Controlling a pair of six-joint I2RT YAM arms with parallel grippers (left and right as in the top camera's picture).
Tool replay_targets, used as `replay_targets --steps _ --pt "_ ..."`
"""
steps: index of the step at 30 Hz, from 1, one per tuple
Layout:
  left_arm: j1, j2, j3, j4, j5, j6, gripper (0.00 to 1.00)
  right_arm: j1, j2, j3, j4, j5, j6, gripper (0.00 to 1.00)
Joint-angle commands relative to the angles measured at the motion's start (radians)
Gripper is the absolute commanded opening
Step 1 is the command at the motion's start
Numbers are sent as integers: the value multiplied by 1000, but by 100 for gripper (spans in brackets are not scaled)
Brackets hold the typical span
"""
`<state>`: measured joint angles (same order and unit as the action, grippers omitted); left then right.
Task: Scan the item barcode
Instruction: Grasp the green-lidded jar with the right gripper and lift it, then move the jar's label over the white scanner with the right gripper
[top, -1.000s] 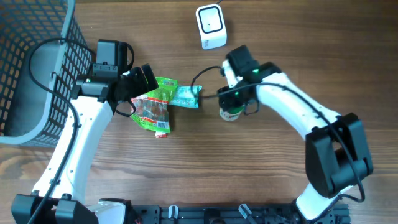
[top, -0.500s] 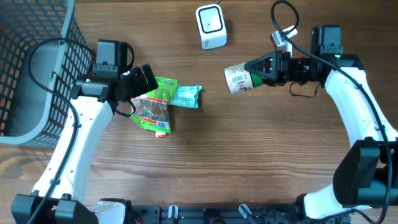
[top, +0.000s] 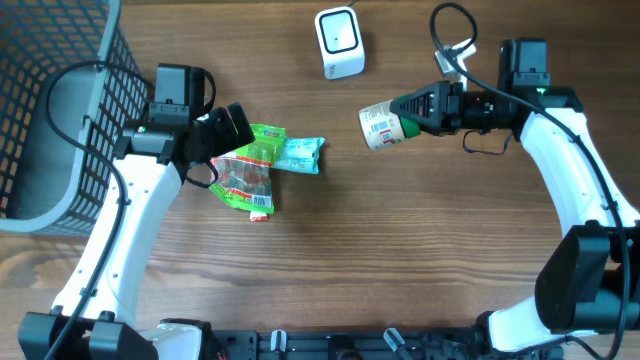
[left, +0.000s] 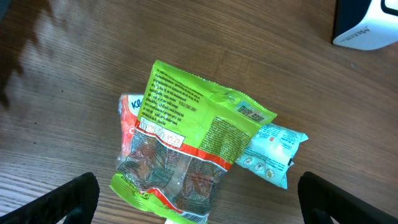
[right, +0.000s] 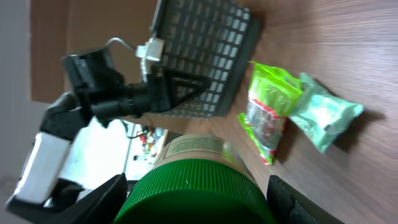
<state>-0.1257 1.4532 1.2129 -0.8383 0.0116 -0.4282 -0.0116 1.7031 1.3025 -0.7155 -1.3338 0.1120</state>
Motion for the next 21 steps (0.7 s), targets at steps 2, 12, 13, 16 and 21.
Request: replay_targets --steps 2,12,13,16,21 --pt "6 6 -3 -1 -10 2 100 49 -26 26 138 57 69 37" --pt "6 6 -3 -1 -10 2 100 198 -84 506 -35 658 119 41" --pt "6 6 -3 -1 -10 2 100 221 -84 548 -46 740 99 41" --pt "6 6 -3 -1 -10 2 100 313 -84 602 -21 1024 19 41" --pt "6 6 -3 -1 -10 2 100 486 37 602 55 1482 -208 40"
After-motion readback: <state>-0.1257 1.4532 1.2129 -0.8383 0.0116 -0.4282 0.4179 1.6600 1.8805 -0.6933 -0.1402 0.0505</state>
